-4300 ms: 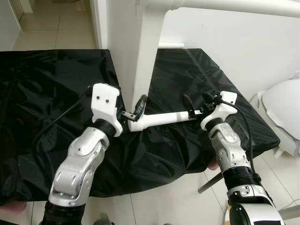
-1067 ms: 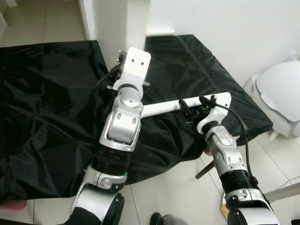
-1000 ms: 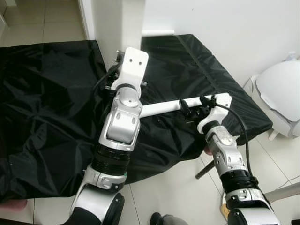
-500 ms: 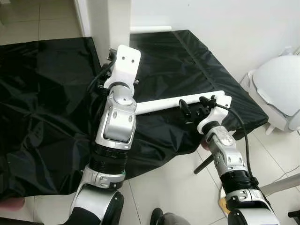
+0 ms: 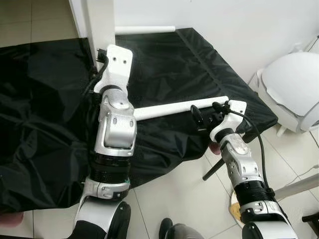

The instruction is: Building children table

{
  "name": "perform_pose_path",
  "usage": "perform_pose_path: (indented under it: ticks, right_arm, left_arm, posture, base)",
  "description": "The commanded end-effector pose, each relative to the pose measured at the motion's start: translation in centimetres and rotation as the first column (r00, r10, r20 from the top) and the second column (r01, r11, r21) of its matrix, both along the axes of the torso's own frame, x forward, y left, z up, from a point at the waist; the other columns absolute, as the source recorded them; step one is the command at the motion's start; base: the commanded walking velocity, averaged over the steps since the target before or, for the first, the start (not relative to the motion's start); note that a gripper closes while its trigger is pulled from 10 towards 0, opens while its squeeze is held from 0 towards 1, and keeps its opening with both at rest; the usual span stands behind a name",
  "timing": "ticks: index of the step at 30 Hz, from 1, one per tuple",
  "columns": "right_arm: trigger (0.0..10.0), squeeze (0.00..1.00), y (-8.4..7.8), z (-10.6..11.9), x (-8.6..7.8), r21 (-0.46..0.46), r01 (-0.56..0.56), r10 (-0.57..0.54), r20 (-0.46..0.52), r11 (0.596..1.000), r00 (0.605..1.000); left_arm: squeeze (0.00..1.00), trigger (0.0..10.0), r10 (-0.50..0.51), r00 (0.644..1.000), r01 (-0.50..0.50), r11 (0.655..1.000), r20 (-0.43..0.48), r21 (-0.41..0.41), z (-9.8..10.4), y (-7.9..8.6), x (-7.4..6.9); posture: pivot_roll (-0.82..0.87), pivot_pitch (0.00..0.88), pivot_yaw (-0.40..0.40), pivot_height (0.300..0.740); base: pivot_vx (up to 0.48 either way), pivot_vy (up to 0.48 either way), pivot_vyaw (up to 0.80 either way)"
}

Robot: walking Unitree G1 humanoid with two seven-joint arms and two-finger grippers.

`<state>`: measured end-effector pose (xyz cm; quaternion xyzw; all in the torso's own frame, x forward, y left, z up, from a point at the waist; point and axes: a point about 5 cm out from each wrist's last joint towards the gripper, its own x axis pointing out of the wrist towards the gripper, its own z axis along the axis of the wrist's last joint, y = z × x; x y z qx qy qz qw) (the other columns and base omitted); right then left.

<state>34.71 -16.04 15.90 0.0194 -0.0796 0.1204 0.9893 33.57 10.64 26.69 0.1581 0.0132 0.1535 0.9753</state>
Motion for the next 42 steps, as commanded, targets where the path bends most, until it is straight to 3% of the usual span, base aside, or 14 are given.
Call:
perform_pose_path:
  ticks: [1,2,3,4,5,12,13,14,16,20,25,30,34,42]
  right_arm:
    - [10.0,0.0,-0.2,-0.4,-0.1,-0.009,0.01,-0.01,-0.018,1.0,1.0]
    - [10.0,0.0,-0.2,-0.4,-0.1,-0.009,0.01,-0.01,-0.018,1.0,1.0]
    - [10.0,0.0,-0.2,-0.4,-0.1,-0.009,0.01,-0.01,-0.018,1.0,1.0]
    - [10.0,0.0,-0.2,-0.4,-0.1,-0.009,0.01,-0.01,-0.019,1.0,1.0]
    - [10.0,0.0,-0.3,-0.4,-0.1,-0.01,0.011,-0.011,-0.019,1.0,1.0]
    - [10.0,0.0,-0.4,-0.3,-0.1,-0.01,0.015,-0.015,-0.016,1.0,1.0]
    - [10.0,0.0,-0.4,-0.3,-0.1,-0.01,0.015,-0.015,-0.016,1.0,1.0]
    - [10.0,0.0,-0.4,-0.3,-0.1,-0.01,0.015,-0.015,-0.016,1.0,1.0]
    - [10.0,0.0,-0.4,-0.3,-0.1,-0.011,0.014,-0.014,-0.016,1.0,1.0]
    - [10.0,0.0,-0.4,-0.3,-0.1,-0.012,0.014,-0.014,-0.017,1.0,1.0]
    - [10.0,0.0,-0.4,-0.3,-0.1,-0.014,0.014,-0.014,-0.017,1.0,1.0]
    - [10.0,0.0,-0.4,-0.3,-0.1,-0.015,0.013,-0.013,-0.018,1.0,1.0]
    - [10.0,0.0,-0.4,-0.4,-0.1,-0.016,0.012,-0.012,-0.02,1.0,1.0]
    - [10.0,0.0,-0.4,-0.4,-0.2,-0.016,0.011,-0.011,-0.023,1.0,1.0]
  left_arm:
    - [0.0,2.7,0.434,0.9,-0.434,0.901,0.049,-0.001,-0.8,0.6,-1.4]
    - [0.0,3.6,0.426,0.904,-0.426,0.905,0.045,-0.002,-0.8,0.6,-1.3]
    - [0.0,3.6,0.426,0.904,-0.426,0.905,0.045,-0.002,-0.8,0.6,-1.3]
    - [0.0,7.7,0.428,0.903,-0.428,0.904,0.037,0.011,-0.8,0.6,-1.3]
    - [0.0,10.0,0.43,0.902,-0.43,0.903,0.032,0.01,-0.9,0.7,-1.3]
    - [0.0,10.0,0.487,0.873,-0.487,0.873,0.026,0.009,-1.1,1.7,-1.4]
    - [0.0,8.6,0.502,0.864,-0.502,0.865,0.029,-0.002,-1.0,2.0,-1.5]
    - [0.0,8.6,0.502,0.864,-0.502,0.865,0.029,-0.002,-1.0,2.0,-1.5]
    - [0.0,0.0,0.554,0.832,-0.554,0.833,0.024,-0.003,-1.2,2.8,-1.7]
    - [0.0,0.0,0.561,0.827,-0.562,0.827,0.026,-0.001,-1.2,3.0,-1.8]
    - [0.0,0.0,0.627,0.778,-0.628,0.778,0.023,0.029,-1.3,4.0,-2.2]
    - [0.0,0.0,0.652,0.758,-0.652,0.758,0.0,0.02,-1.8,4.7,-2.5]
    - [0.0,0.5,0.662,0.749,-0.662,0.749,-0.007,0.022,-2.0,5.1,-2.6]
    - [0.0,0.0,0.677,0.736,-0.676,0.735,-0.001,0.043,-2.0,5.3,-2.8]
  posture:
    - [0.07,0.139,-0.046,0.74]
    - [0.07,0.139,-0.046,0.74]
    - [0.07,0.139,-0.046,0.74]
    - [0.07,0.139,-0.046,0.74]
    - [0.07,0.14,-0.046,0.74]
    - [0.07,0.136,-0.047,0.74]
    - [0.07,0.136,-0.047,0.74]
    - [0.07,0.136,-0.047,0.74]
    - [0.07,0.137,-0.049,0.74]
    - [0.07,0.139,-0.05,0.74]
    - [0.07,0.14,-0.052,0.74]
    - [0.07,0.142,-0.054,0.74]
    - [0.07,0.144,-0.055,0.74]
    - [0.07,0.148,-0.056,0.74]
  base:
    - [0.0,0.0,0.0]
    - [0.0,0.0,0.0]
    - [0.0,0.0,0.0]
    - [0.0,0.0,0.0]
    - [0.0,0.0,0.0]
    - [0.0,0.0,0.0]
    - [0.0,0.0,0.0]
    - [0.0,0.0,0.0]
    - [0.0,0.0,0.0]
    - [0.0,0.0,0.0]
    - [0.0,0.0,0.0]
    - [0.0,0.0,0.0]
    - [0.0,0.0,0.0]
    - [0.0,0.0,0.0]
